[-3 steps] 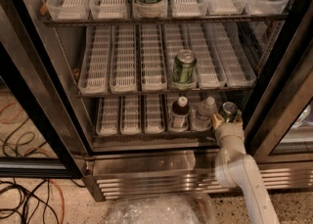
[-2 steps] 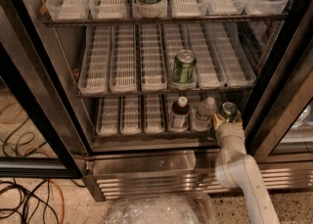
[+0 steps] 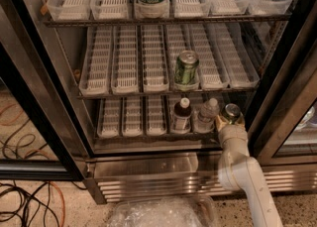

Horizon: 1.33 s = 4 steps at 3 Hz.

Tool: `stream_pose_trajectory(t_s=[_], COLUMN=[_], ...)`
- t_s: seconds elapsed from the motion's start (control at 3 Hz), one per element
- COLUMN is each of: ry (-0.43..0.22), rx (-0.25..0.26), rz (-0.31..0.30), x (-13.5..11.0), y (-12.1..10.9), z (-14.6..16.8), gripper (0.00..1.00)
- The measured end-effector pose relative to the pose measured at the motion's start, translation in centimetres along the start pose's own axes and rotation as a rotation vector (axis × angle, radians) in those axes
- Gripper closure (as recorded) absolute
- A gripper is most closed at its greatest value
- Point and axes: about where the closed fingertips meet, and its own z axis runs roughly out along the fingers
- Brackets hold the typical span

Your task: Pick green can from bottom shelf of fridge

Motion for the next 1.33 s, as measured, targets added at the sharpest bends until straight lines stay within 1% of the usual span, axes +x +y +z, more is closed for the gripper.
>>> stream_pose_trajectory(t_s=[0.33,0.67,1.33], ry=[-0.001,-0.021,-0.097], rx=[-0.002,-0.003,-0.017], rz=[-0.002,-0.010,-0.012], x=[-0.1,-0.9,-4.1], y=[0.0,0.2,0.5], z=[0.0,-0.4,-2.3], gripper=[1.00,1.00,1.00])
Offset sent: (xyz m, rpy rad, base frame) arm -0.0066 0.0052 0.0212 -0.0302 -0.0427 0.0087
